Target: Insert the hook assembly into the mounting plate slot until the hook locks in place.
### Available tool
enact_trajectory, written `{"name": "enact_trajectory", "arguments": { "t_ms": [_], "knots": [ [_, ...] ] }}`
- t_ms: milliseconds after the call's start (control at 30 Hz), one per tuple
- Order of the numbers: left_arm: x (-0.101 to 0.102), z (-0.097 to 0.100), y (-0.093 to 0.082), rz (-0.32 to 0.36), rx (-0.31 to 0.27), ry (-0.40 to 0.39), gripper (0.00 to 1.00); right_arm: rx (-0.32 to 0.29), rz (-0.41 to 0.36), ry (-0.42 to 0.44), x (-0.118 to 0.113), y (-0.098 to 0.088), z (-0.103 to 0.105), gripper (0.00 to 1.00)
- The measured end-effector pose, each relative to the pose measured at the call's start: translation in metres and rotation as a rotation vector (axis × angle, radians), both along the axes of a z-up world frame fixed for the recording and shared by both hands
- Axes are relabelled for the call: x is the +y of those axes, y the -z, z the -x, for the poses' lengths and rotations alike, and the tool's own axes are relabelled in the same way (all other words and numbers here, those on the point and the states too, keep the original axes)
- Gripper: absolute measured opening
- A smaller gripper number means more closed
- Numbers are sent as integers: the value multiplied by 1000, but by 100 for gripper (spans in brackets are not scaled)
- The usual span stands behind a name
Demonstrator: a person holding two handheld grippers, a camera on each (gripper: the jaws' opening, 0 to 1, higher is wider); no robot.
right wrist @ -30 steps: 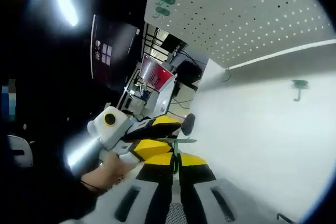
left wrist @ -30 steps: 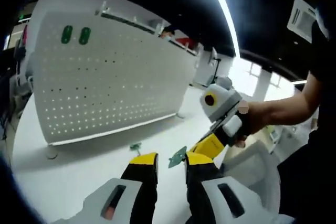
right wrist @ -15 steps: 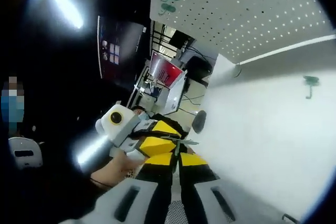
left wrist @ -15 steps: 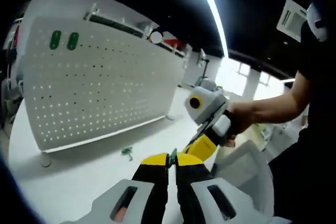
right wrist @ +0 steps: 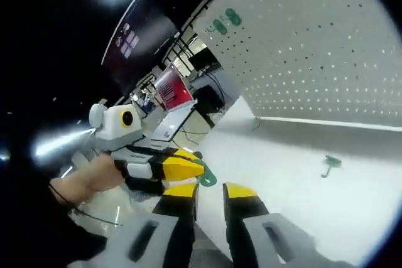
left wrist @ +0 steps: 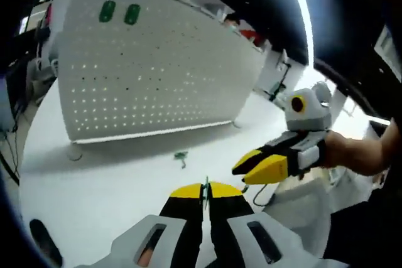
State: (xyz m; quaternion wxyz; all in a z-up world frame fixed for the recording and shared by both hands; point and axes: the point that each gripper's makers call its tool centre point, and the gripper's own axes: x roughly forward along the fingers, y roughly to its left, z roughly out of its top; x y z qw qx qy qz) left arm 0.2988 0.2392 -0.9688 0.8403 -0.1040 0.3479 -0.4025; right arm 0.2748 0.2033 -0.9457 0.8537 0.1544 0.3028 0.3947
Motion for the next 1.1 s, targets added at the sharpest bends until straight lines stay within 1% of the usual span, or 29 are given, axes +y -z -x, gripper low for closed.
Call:
{"name": "enact_trajectory", "arguments": {
  "t_ms": [33,67,100,133,167,200,233,267,300,333,400,467,500,533,600,633,733,933,1033,1100],
  "knots": [
    [4,-1,4,8,42,-36,1,-34,20,-1,0,-3,0,13],
    [4,0,6,26,74,-53,1,-83,58,-10,1,-5,1,13],
    [4,0,6,51,94,-66,1,-114,80,-22,3,-7,3,13],
    [2,1,3,84,106,-76,1,-149,118,-43,4,-8,4,13],
    [1,3,2,116,138,-88,1,-178,146,-52,6,-8,5,13],
    [-1,6,-1,145,158,-91,1,-208,173,-73,8,-9,7,13],
    [-1,8,-1,152,168,-95,1,-236,212,-109,12,-7,10,13],
    [1,9,0,133,154,-93,1,-258,230,-121,15,-6,10,13],
    [1,10,0,124,153,-95,1,-261,245,-134,18,-2,12,13],
    [2,13,2,105,156,-96,1,-243,238,-126,20,0,11,12],
    [0,17,2,104,160,-90,1,-232,230,-127,22,3,11,12],
    [-2,21,-1,115,165,-88,1,-254,249,-145,26,3,13,11],
    [-3,22,-2,117,164,-90,1,-285,284,-174,27,4,14,10],
    [-3,22,-2,119,165,-91,1,-301,300,-185,28,4,15,9],
    [-7,24,-4,124,166,-88,1,-307,314,-196,30,6,17,6],
    [-7,24,-4,124,169,-87,1,-306,314,-193,30,7,16,3],
    [-11,27,-4,117,172,-78,1,-284,299,-185,27,9,15,3],
    [-15,30,-8,144,180,-78,1,-295,309,-180,23,7,16,2],
    [-17,30,-10,169,201,-78,1,-281,298,-173,21,9,16,2],
    [-18,30,-10,160,198,-68,1,-287,293,-171,21,8,17,1]
  ]
}}
